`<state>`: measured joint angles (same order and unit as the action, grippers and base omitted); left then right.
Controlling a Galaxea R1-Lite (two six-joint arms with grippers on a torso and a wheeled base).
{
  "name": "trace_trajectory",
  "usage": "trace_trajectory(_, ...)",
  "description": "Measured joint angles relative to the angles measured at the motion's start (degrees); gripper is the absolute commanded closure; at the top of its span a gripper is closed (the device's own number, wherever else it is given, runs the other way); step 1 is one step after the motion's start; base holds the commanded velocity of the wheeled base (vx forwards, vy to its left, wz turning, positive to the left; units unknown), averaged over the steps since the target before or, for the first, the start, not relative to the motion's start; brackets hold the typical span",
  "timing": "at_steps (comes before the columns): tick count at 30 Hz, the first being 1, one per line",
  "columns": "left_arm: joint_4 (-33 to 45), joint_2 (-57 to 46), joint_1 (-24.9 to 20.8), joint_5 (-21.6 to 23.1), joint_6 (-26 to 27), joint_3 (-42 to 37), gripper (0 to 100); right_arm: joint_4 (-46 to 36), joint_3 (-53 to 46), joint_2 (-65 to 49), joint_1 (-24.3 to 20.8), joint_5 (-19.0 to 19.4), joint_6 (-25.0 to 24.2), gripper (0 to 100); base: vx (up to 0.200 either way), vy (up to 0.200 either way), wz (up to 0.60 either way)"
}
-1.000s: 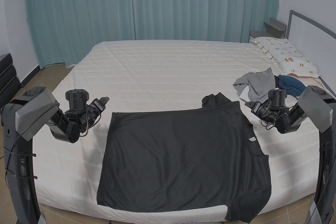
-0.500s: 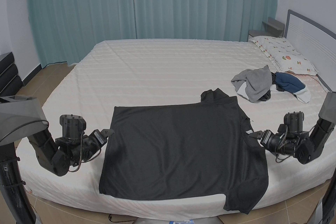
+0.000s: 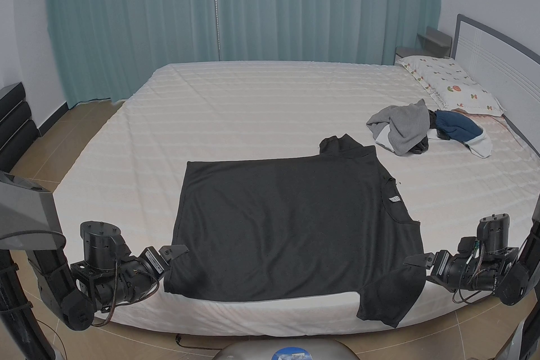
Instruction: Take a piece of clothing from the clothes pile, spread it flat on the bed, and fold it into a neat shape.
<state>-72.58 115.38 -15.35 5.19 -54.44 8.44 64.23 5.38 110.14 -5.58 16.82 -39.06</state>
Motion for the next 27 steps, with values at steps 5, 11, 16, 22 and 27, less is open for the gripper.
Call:
trace_trajectory(5,-0.04,0.79,-0.20,-0.07,0.06,-0.32,0,-0.05,-0.32,0.33,-0.23,0.00,0.11,0,0.000,-0.120,0.00)
trace_trajectory(11,-0.13,1.46,1.66,0.99,1.73,-1.90,0,0.00,-0.65,0.79,-0.41,-0.07,0.13,0,0.000,0.000,0.00)
trace_trajectory(16,-0.26,1.16,5.13,5.97,8.11,-4.39,0,0.00,-0.78,0.94,-0.45,-0.05,0.13,0,0.000,0.000,0.00)
trace_trajectory(22,0.02,0.30,12.43,14.10,14.41,-6.07,0,0.00,-0.98,1.11,-0.45,-0.02,0.13,0,0.000,0.000,0.00)
trace_trajectory(27,0.20,2.36,15.68,15.88,21.25,-6.40,0,0.01,-1.05,1.73,-0.45,-0.10,0.20,0,0.000,0.000,0.00)
